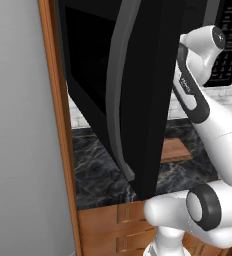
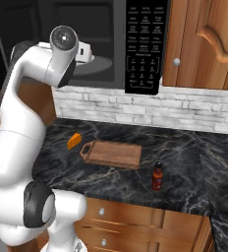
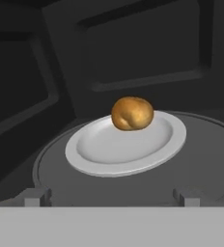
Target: Retrieve the reheated potato from the microwave, then place the potato, cheese, and condiment on the cutting board.
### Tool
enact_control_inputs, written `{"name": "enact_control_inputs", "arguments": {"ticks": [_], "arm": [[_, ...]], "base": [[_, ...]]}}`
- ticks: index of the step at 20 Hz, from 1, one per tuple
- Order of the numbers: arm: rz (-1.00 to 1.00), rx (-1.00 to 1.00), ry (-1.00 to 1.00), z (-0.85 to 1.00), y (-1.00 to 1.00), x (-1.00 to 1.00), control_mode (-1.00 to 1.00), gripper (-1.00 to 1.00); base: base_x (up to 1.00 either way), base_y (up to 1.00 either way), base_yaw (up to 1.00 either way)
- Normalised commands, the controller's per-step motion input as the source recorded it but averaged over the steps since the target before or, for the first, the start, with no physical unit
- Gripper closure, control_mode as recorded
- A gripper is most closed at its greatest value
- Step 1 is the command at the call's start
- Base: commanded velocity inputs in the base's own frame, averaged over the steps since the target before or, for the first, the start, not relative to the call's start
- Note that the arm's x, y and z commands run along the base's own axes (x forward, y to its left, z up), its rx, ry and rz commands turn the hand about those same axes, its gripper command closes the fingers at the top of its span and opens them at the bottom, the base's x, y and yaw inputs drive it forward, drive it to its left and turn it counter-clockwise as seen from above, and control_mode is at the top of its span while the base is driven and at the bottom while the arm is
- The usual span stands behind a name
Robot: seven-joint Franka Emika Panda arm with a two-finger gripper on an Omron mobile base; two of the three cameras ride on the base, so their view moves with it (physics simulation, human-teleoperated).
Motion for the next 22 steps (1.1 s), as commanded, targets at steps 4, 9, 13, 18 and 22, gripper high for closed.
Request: {"name": "enact_control_inputs", "arguments": {"ticks": [4,9,13,18,22], "arm": [[-0.03,0.0,0.07,0.0,0.03,0.41,-1.0,-1.0],[-0.01,0.0,0.04,0.0,0.1,0.26,-1.0,-1.0],[0.0,0.0,0.01,0.0,0.18,0.17,-1.0,-1.0],[-0.01,0.0,0.0,0.0,0.09,0.28,-1.0,-1.0],[-0.04,0.0,0.0,0.0,0.0,0.22,-1.0,-1.0]], "base": [[0.0,0.0,0.0],[0.0,0.0,0.0],[0.0,0.0,0.0],[0.0,0.0,0.0],[0.0,0.0,0.0]]}}
